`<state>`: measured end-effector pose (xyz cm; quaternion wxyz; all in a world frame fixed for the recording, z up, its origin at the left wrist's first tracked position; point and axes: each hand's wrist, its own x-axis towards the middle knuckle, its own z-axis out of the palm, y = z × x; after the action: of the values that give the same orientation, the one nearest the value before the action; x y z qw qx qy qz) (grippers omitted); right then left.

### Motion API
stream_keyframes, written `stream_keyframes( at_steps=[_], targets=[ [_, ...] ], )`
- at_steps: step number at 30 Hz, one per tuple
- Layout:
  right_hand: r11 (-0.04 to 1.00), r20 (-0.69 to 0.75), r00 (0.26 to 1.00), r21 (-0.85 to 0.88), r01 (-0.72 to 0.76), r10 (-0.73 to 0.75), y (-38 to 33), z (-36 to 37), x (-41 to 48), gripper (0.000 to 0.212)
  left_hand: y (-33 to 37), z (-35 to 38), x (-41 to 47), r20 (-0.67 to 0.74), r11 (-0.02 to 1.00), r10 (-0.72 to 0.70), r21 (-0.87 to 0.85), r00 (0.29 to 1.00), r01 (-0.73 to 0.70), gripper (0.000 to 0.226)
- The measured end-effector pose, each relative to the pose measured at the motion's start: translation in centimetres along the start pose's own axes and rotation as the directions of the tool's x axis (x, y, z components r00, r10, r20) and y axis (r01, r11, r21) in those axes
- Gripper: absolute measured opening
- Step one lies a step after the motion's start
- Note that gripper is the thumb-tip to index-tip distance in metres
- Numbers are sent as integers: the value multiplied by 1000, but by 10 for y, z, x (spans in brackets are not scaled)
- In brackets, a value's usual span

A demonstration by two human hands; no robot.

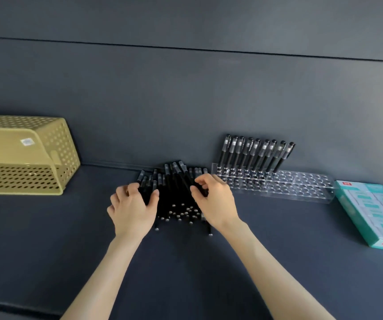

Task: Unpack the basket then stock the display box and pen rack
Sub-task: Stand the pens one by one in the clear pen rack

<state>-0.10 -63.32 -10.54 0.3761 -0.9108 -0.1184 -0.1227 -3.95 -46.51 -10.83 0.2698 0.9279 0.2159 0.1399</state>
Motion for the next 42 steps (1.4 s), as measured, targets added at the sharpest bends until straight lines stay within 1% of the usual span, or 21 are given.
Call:
stream_keyframes(
  at_steps=[2,4,6,8,12,14,18,20,23,25,27,30,32,34,36,39,40,42],
  targets=[
    [993,-12,998,-102,-59,58,-8,15,4,34,-12,-2,15,88,1000,24,17,996,-26,64],
    [975,-26,995,-198,-100,97,-14,25,6,39,-19,-2,26,162,998,62,3,985,-63,67],
    [955,-44,991,-264,-134,127,-20,32,8,39,-23,-3,34,201,994,90,-71,975,-77,65],
    [944,-62,985,-279,-174,164,-25,35,11,40,-26,-4,42,241,987,87,-150,967,-52,64],
    [941,-86,968,-226,-251,237,-31,40,16,37,-30,-6,62,342,976,47,-214,939,29,59],
    [940,-95,962,-208,-269,255,-33,42,18,35,-33,-5,70,399,975,35,-213,916,56,56],
    [941,-129,957,-186,-282,261,-33,44,19,26,-36,-3,79,452,985,75,-171,889,4,40],
    [942,-144,955,-179,-283,259,-33,46,20,23,-36,-4,82,472,987,88,-163,877,-11,39],
    [951,-165,955,-146,-271,247,-32,48,20,19,-35,-5,83,463,984,89,-177,882,-6,41],
    [967,-190,958,-99,-236,214,-33,47,18,15,-36,-4,79,421,980,103,-200,901,-19,34],
    [982,-227,957,-14,-188,180,-34,45,16,17,-39,-3,73,383,966,139,-256,913,-39,30],
    [975,-217,959,165,-149,183,-38,36,11,14,-37,-5,62,332,895,200,-445,922,-34,28],
    [943,-159,968,302,-140,195,-40,27,5,11,-27,-9,51,258,808,249,-587,934,-53,28],
    [910,-95,980,395,-127,178,-39,14,-3,11,-8,-13,38,234,694,310,-718,922,-51,26],
    [883,-35,989,455,-113,145,-35,0,-10,10,11,-14,27,246,572,347,-820,905,3,21],
    [842,29,993,527,-116,119,-23,-26,-21,12,42,-11,13,330,401,358,-899,874,175,17],
    [837,52,993,533,-121,110,-17,-35,-25,13,52,-8,9,358,374,370,-902,857,215,17],
    [857,100,991,498,-131,93,-3,-54,-34,18,72,-1,0,389,357,405,-901,828,248,18]
  ],
)
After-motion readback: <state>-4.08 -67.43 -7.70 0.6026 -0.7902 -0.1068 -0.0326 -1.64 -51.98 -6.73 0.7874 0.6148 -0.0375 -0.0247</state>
